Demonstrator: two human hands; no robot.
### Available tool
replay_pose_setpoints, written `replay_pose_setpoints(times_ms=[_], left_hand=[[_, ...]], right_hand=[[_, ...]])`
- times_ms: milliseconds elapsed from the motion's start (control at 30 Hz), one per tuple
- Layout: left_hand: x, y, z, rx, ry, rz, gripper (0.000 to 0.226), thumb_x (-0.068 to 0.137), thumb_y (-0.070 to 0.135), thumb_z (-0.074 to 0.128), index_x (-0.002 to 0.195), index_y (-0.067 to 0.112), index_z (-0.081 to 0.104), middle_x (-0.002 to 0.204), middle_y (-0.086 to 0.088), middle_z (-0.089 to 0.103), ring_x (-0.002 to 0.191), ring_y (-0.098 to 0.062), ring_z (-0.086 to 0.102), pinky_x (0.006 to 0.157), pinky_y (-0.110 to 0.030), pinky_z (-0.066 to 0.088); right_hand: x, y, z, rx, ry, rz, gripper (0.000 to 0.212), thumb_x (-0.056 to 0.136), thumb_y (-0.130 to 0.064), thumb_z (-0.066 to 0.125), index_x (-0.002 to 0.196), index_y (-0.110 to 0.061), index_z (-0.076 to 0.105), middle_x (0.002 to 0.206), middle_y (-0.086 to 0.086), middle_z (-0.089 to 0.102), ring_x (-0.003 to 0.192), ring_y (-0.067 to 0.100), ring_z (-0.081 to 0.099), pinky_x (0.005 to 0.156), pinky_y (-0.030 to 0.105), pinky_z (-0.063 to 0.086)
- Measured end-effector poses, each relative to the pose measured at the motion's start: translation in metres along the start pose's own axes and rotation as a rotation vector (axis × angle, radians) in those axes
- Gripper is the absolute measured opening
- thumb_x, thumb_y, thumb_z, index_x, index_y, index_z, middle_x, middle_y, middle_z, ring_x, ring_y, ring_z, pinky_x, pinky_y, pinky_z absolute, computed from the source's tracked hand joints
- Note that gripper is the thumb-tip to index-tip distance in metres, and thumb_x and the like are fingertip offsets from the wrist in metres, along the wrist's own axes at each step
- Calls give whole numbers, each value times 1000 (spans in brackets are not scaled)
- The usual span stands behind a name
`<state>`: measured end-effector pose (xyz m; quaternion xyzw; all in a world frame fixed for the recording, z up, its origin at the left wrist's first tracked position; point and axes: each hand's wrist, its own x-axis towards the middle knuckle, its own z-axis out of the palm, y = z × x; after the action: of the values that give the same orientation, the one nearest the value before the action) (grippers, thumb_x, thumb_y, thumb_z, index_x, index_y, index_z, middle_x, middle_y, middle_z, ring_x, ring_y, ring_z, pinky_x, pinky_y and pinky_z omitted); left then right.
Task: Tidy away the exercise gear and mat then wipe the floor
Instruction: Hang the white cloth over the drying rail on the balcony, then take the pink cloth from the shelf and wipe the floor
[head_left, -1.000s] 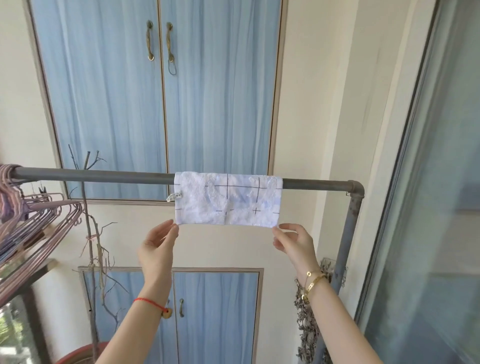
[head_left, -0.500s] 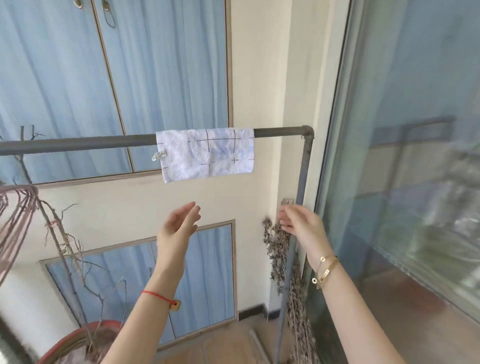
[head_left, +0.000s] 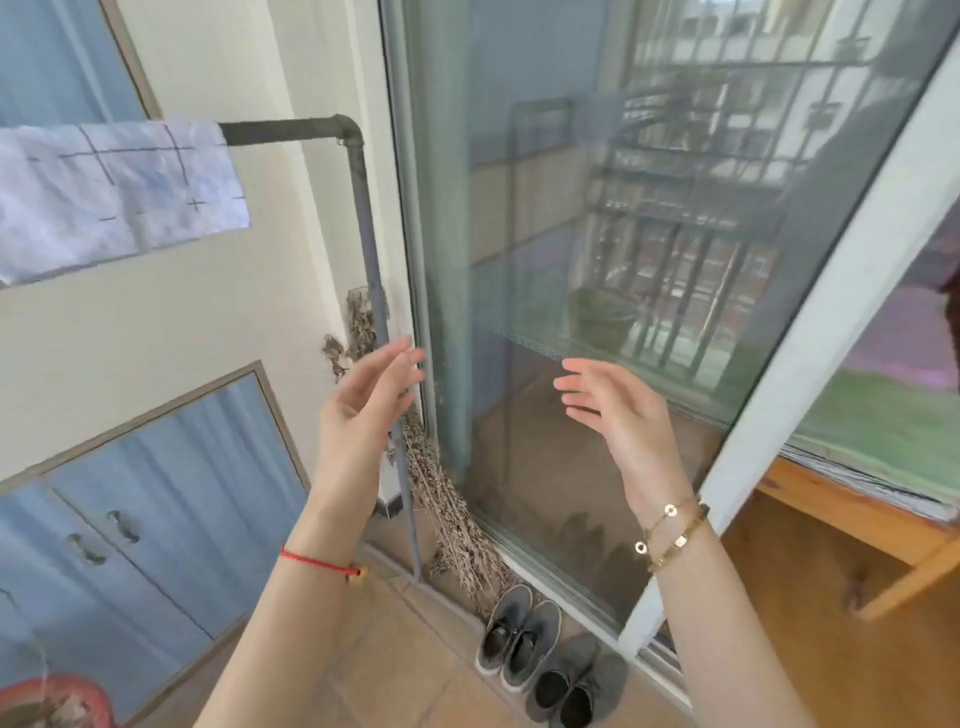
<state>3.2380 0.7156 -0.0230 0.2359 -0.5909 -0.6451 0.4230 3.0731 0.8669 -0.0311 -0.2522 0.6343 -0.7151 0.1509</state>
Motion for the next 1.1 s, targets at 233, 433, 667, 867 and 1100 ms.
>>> replay_pose_setpoints(times_ms=[233, 433, 667, 867, 1100], left_hand=[[-49, -25, 108, -12, -279, -66, 30, 100, 28, 58, 128, 22, 67, 123, 4, 72, 118, -12, 66, 105, -35, 48], [-101, -46, 214, -39, -460, -119, 29, 101, 27, 55, 128, 23, 66, 123, 4, 72, 117, -12, 67, 106, -36, 48], [-164, -66, 343, -98, -564, -172, 28, 101, 29, 56, 126, 21, 67, 123, 3, 72, 115, -14, 68, 104, -33, 50], [-200, -86, 436, -120, -609, -212, 31, 102, 28, 54, 129, 20, 65, 123, 4, 72, 115, -13, 68, 101, -29, 52], [-200, -112, 519, -120, -660, -270, 28, 102, 25, 54, 128, 20, 66, 124, 2, 72, 117, -15, 67, 105, -36, 49]], right_hand=[[-60, -4, -126, -61, 280, 0, 24, 101, -25, 51, 108, -15, 72, 100, 4, 75, 96, 15, 70, 86, 28, 57], [-106, -10, -247, -171, 499, 32, 28, 102, -29, 47, 114, -20, 70, 101, -1, 75, 97, 11, 70, 86, 24, 57], [-143, -18, -382, -218, 629, 72, 29, 103, -31, 46, 116, -21, 69, 104, -2, 74, 99, 9, 70, 91, 29, 57], [-152, -19, -478, -233, 644, 92, 29, 103, -32, 44, 115, -23, 69, 100, -6, 75, 98, 8, 69, 88, 24, 57], [-131, -9, -550, -201, 705, 116, 28, 104, -25, 44, 116, -19, 69, 102, -3, 75, 98, 9, 69, 83, 19, 56]])
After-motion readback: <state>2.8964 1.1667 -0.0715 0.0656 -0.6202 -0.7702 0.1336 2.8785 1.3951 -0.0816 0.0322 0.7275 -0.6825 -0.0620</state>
